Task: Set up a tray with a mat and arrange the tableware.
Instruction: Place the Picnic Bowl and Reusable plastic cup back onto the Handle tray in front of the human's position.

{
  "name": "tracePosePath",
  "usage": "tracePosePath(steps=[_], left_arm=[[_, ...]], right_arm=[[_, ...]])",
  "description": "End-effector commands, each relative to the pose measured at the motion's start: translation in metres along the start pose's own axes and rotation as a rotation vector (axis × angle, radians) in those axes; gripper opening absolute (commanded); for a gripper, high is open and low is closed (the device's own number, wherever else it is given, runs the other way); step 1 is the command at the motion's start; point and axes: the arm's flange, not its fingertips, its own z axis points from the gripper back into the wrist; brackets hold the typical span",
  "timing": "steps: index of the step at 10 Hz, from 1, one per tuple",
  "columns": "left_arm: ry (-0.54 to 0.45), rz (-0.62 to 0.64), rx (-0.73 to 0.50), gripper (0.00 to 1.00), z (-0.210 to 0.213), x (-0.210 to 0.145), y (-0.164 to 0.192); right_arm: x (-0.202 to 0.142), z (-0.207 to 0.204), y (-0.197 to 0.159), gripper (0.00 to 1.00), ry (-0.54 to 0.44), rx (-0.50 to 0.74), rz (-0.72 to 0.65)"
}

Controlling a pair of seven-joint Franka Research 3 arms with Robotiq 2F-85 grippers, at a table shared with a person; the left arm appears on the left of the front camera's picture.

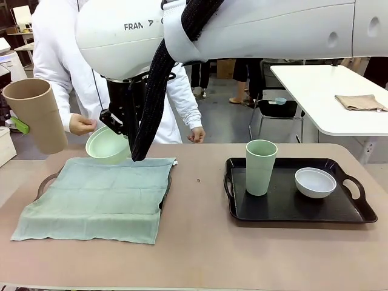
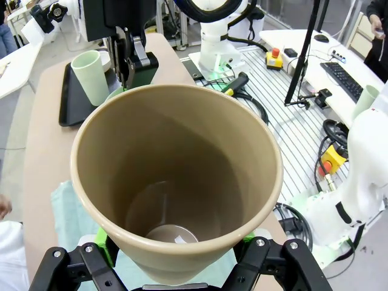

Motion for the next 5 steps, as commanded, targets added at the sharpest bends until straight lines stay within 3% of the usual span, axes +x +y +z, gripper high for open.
tracePosePath(steps=[1,5], left_arm=[[0.009,-0.003,0.003,0.28,0.0017,0.0032,0.0002],[0.009,-0.003,0.003,0.28,0.0017,0.0032,0.0002]], right_arm=[[0.0007,0.0018,0.002,0.0,-0.011,-0.02,-0.002],[0.0007,0.0018,0.002,0.0,-0.011,-0.02,-0.002]])
